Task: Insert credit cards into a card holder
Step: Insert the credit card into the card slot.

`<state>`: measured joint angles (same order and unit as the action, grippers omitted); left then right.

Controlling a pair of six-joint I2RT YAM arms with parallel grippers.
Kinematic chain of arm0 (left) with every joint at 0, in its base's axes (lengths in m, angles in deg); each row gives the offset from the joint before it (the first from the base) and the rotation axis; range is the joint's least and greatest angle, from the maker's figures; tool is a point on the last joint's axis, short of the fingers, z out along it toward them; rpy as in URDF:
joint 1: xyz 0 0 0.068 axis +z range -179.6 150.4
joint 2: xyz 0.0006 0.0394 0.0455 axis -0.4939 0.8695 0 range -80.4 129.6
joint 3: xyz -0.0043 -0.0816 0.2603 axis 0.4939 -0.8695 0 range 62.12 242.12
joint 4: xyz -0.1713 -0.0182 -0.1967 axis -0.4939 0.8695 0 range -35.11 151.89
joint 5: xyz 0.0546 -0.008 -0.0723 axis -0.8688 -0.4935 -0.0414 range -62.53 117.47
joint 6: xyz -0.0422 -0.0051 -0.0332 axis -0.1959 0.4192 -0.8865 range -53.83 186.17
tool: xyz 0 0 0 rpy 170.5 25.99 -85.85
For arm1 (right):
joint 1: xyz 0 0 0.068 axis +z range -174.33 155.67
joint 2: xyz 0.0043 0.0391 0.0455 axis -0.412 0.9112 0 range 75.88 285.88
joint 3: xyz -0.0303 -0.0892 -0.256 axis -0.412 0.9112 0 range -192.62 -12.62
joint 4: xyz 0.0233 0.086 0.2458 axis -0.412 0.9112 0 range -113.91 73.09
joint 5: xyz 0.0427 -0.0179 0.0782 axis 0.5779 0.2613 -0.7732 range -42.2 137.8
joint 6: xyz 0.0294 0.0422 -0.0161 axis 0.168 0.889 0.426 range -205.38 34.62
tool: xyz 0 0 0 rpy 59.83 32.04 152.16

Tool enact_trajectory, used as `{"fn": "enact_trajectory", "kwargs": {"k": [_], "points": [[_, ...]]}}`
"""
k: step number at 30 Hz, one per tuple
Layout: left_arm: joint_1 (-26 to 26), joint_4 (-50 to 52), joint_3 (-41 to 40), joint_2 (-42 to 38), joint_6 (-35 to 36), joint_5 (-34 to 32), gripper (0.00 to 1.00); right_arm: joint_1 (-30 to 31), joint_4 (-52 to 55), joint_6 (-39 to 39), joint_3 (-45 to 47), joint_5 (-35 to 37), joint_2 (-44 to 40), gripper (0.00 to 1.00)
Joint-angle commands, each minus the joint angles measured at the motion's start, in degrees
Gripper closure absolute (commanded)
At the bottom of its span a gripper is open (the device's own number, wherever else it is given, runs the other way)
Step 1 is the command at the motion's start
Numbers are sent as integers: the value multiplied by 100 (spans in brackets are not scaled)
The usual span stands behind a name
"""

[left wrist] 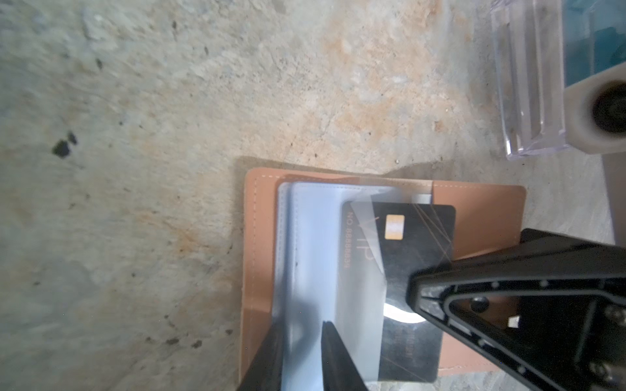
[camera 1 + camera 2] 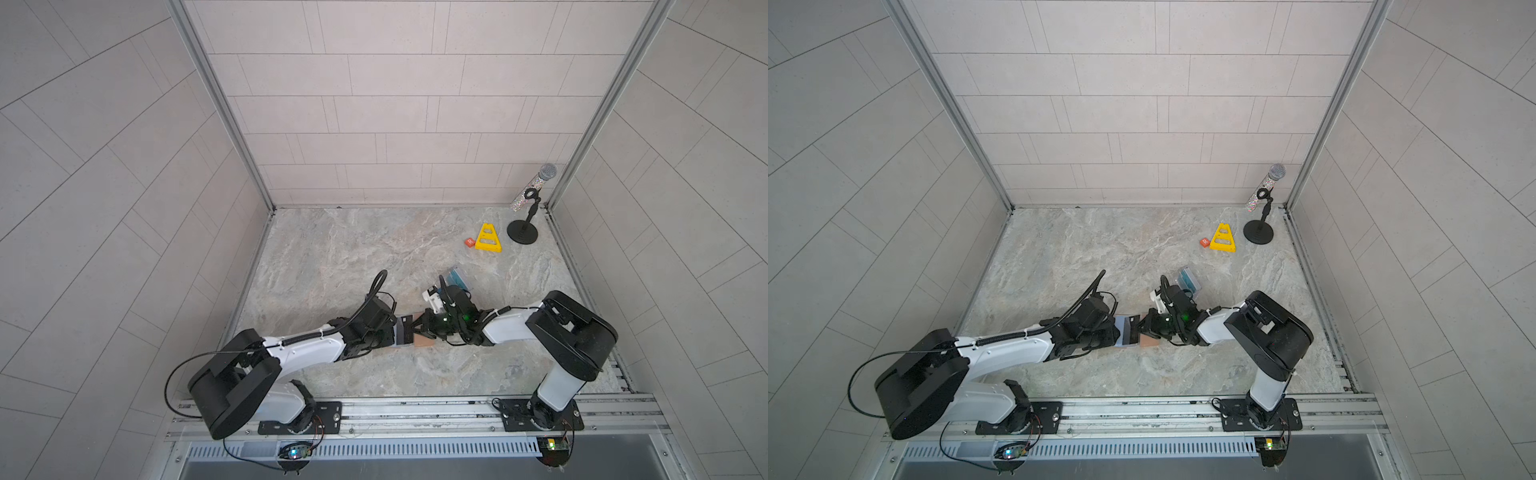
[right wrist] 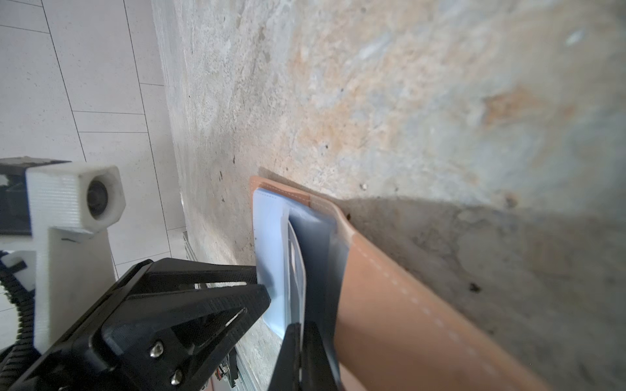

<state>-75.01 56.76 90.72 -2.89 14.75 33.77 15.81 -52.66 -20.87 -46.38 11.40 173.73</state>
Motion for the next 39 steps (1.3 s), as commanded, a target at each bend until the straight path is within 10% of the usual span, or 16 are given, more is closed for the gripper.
{"fn": "enact_trajectory", "kwargs": {"k": [1,9,24,30,39], "points": [[-7,301,-153,23,51,-122,73,77,619,-99,-18,210,113,90],[-11,358,-149,-78,95,-154,73,117,1208,-441,-146,396,-34,62],[-10,323,-171,-35,97,-132,73,301,3265,-1556,-1050,1382,-590,44],[-19,314,-188,-35,95,-138,73,310,3707,-1789,-1194,1733,-738,48],[-9,314,-197,-35,91,-137,73,334,3955,-1934,-1339,1978,-620,80]]}}
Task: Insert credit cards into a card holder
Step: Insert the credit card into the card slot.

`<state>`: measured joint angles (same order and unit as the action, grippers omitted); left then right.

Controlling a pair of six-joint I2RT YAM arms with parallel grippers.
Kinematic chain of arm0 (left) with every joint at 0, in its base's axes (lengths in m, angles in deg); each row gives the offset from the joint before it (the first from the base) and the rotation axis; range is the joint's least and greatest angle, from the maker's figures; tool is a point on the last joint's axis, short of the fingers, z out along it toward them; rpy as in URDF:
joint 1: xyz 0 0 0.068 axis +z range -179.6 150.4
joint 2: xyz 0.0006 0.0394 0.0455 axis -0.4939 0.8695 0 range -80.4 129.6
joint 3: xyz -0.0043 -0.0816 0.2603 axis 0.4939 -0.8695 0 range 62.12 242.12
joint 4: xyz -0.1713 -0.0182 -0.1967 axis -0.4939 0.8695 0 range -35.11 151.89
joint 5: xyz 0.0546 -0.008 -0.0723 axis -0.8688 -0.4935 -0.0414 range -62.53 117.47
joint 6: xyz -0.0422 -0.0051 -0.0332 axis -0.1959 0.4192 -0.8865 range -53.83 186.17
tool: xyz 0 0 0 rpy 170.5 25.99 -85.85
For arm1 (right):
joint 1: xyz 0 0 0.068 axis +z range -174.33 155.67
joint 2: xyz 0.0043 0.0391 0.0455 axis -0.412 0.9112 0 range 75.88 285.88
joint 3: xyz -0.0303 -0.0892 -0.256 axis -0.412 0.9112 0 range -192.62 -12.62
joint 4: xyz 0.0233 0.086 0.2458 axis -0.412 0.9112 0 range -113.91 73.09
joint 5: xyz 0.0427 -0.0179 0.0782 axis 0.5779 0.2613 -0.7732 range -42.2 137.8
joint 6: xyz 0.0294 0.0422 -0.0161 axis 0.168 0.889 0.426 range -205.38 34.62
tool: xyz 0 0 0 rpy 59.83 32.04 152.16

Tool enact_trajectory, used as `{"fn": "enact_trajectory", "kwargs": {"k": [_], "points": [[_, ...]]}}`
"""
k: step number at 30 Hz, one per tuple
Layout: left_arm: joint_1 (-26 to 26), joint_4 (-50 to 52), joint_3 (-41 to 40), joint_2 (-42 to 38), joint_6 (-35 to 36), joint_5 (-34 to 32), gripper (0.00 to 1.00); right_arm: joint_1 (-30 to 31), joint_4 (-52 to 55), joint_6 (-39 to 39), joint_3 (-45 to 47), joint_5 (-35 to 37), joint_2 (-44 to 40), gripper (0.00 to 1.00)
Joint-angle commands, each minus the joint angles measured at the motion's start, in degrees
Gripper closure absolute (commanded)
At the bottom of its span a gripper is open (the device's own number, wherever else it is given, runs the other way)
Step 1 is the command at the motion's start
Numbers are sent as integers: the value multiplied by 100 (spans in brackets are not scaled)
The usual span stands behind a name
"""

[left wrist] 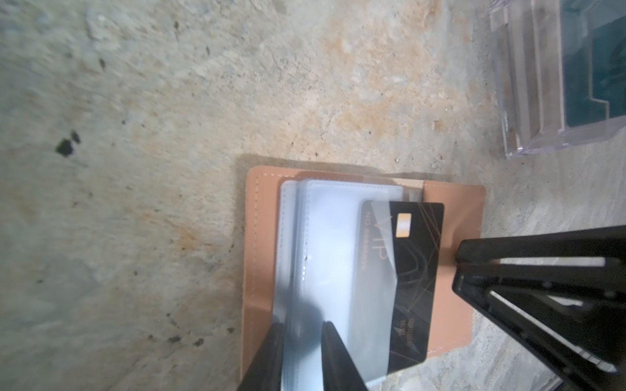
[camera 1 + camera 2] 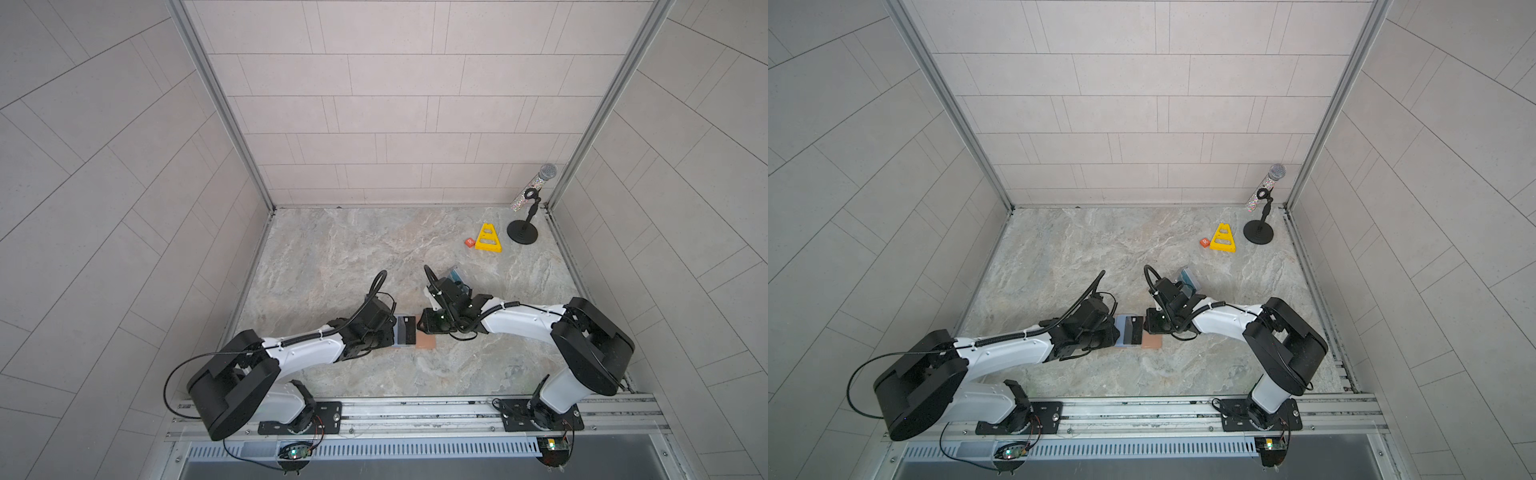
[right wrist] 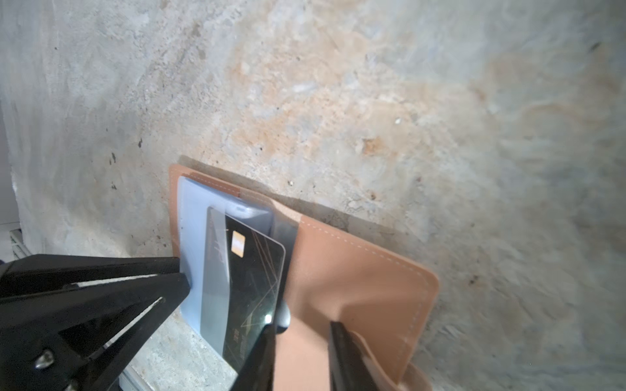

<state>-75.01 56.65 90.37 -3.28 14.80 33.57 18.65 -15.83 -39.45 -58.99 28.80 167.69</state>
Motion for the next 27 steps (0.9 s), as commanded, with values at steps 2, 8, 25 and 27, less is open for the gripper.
{"fn": "enact_trajectory", "kwargs": {"k": [2,8,25,27], "points": [[-9,329,-154,13,101,-112,73,69,321,-111,-123,280,28,85],[-12,294,-162,31,95,-77,73,173,377,-146,-296,336,291,93],[-15,86,-188,82,109,41,73,412,500,-198,-726,389,789,93],[-13,62,-197,66,103,48,73,422,518,-212,-776,381,841,93]]}}
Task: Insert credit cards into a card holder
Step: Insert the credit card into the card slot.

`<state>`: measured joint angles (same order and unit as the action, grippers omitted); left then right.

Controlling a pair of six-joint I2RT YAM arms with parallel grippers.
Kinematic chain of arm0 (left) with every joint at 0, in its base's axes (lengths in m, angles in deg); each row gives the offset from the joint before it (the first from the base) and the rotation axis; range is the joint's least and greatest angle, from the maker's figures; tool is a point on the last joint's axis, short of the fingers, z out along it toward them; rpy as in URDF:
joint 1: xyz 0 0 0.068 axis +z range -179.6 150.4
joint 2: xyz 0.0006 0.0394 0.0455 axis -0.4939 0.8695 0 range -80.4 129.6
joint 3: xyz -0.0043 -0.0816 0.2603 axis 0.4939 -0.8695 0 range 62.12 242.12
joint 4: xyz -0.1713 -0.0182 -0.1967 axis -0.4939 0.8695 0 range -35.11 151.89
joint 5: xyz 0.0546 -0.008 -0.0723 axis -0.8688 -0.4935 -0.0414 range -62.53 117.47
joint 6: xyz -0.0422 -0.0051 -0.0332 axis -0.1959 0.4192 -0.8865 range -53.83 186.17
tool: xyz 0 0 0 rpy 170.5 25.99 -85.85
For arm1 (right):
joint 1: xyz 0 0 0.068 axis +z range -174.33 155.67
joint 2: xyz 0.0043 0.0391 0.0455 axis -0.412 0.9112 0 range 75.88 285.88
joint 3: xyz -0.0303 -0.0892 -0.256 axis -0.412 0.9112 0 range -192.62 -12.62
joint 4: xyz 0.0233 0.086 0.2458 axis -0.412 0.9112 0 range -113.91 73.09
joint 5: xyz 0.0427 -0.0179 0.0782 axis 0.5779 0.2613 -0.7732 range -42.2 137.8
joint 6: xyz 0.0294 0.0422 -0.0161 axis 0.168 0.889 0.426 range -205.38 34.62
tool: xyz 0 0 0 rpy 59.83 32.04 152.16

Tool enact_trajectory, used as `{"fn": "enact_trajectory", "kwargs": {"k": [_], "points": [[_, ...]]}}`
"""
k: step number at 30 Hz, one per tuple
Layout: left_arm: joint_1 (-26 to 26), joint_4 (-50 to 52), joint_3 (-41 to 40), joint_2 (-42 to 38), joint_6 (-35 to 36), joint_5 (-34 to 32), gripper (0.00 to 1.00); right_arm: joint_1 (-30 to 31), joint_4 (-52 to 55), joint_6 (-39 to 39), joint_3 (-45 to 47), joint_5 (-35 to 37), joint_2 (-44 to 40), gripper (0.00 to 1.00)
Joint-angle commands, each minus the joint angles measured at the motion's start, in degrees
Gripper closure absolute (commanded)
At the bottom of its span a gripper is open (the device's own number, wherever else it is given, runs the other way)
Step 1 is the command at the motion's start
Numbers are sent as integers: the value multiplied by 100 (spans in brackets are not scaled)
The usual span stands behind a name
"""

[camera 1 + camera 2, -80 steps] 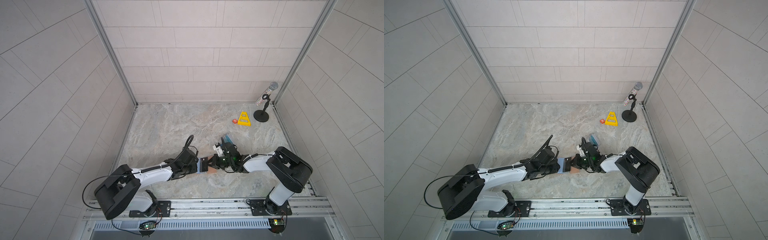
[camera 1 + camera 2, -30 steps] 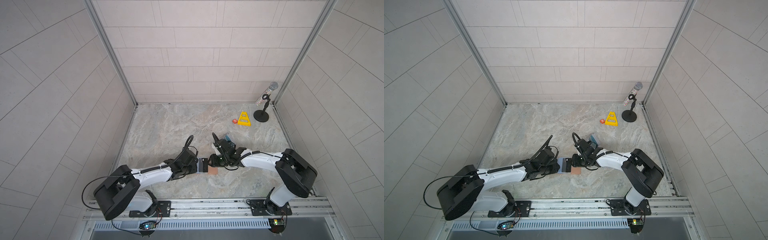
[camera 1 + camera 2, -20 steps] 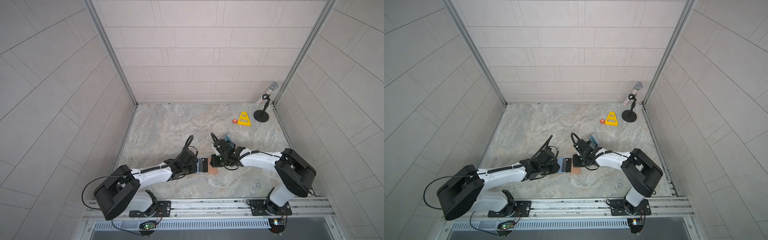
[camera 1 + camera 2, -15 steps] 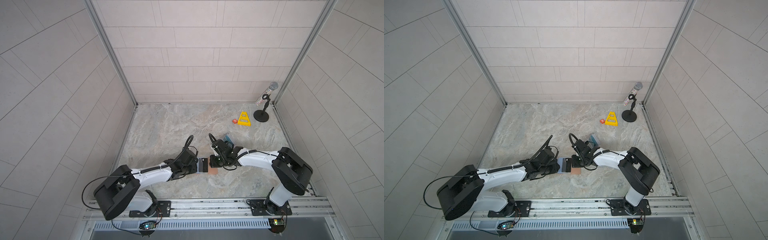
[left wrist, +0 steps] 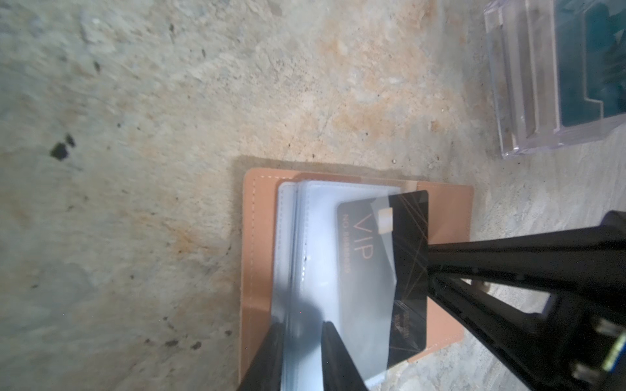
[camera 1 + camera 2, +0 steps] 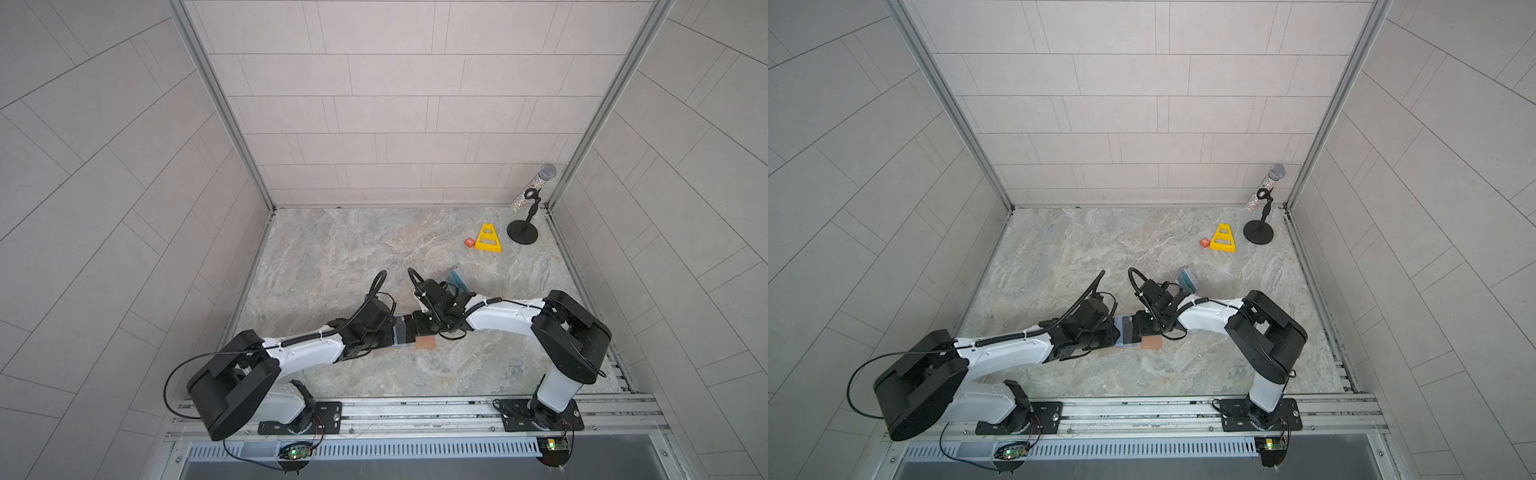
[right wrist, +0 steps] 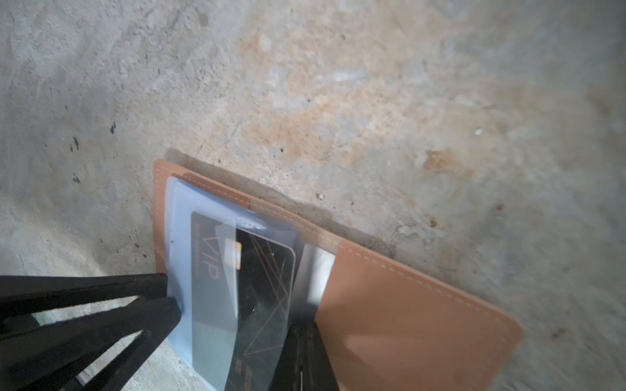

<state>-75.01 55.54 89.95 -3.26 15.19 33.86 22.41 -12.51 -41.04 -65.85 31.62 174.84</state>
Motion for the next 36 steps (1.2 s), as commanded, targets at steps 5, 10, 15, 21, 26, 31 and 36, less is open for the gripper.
{"fn": "enact_trajectory", "kwargs": {"k": [5,10,15,21,26,31,36], "points": [[-18,170,-181,-19,62,-6,73,89,196,-39,-143,125,184,94],[-15,384,-199,-261,78,-235,73,103,213,-30,-101,228,173,94],[-10,701,-225,-591,106,-547,71,107,241,-49,-90,300,167,94],[-5,819,-217,-446,130,-659,71,123,266,-67,-86,300,124,94],[-19,644,-226,-236,158,-479,73,158,340,-125,-117,221,97,94],[-15,507,-252,-200,189,-321,77,199,453,-221,-207,73,115,94],[-13,491,-285,-209,203,-295,79,281,548,-285,-319,-12,167,94]]}}
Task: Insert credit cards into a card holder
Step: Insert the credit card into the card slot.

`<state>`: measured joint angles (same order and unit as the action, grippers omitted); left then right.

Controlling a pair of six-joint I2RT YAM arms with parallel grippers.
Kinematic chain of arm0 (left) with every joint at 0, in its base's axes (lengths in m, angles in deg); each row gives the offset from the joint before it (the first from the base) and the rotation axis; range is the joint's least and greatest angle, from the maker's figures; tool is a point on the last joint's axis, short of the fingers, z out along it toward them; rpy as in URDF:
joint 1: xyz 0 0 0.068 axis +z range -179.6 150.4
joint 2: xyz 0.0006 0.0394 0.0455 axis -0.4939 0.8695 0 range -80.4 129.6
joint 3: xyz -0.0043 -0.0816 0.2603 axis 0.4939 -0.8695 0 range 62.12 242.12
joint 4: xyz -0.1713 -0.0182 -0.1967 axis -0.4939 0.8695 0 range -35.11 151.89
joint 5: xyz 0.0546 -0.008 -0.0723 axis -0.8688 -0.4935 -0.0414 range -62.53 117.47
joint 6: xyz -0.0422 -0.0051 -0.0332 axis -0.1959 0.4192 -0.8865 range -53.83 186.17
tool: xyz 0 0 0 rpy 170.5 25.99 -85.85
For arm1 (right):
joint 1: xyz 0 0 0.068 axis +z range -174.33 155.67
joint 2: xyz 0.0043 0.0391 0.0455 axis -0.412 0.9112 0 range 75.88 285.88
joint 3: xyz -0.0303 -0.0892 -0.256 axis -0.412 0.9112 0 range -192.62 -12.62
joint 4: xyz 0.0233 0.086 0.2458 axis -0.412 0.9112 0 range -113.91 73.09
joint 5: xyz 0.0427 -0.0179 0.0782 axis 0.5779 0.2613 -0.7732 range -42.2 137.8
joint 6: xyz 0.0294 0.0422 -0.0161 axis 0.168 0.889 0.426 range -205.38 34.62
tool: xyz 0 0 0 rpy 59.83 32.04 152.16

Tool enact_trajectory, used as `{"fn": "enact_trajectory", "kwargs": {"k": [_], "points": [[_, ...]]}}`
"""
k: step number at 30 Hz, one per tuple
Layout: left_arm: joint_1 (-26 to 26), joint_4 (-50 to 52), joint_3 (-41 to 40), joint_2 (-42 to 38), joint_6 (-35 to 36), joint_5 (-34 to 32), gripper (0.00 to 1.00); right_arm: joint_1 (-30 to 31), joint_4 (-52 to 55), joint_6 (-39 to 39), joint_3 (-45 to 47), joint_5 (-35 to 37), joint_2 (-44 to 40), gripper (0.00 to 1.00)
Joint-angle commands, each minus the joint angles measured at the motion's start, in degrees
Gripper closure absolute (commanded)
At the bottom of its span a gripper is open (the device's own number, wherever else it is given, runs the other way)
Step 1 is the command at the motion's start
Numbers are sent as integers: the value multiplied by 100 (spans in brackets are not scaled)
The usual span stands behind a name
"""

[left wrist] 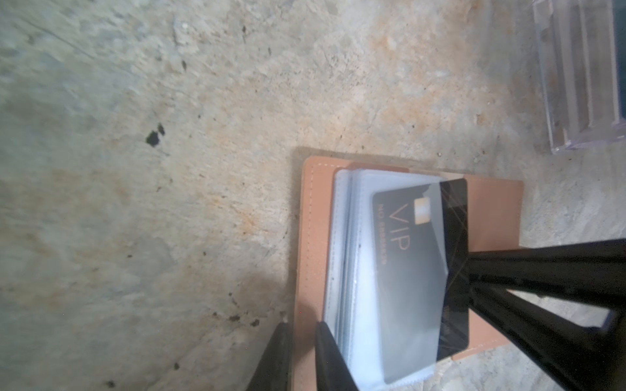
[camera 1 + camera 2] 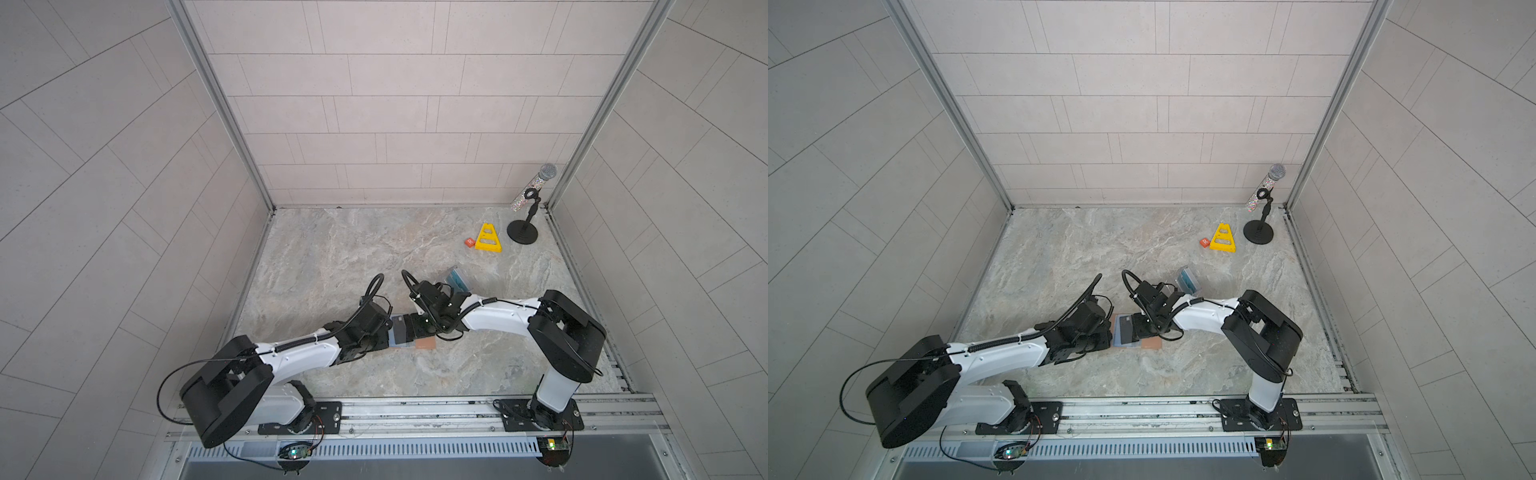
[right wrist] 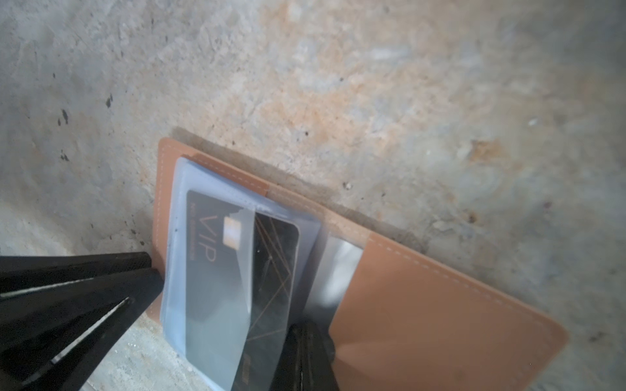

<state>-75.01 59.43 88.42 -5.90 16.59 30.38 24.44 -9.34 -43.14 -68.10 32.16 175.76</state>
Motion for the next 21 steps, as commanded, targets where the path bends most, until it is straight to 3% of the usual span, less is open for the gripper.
{"fn": "enact_trajectory", "kwargs": {"k": [1,21], "points": [[-13,105,-141,55,63,54,79,88,231,-73,-96,-88,79,94],[-15,22,-283,-143,34,97,79,115,-251,48,-194,-487,291,91]]}}
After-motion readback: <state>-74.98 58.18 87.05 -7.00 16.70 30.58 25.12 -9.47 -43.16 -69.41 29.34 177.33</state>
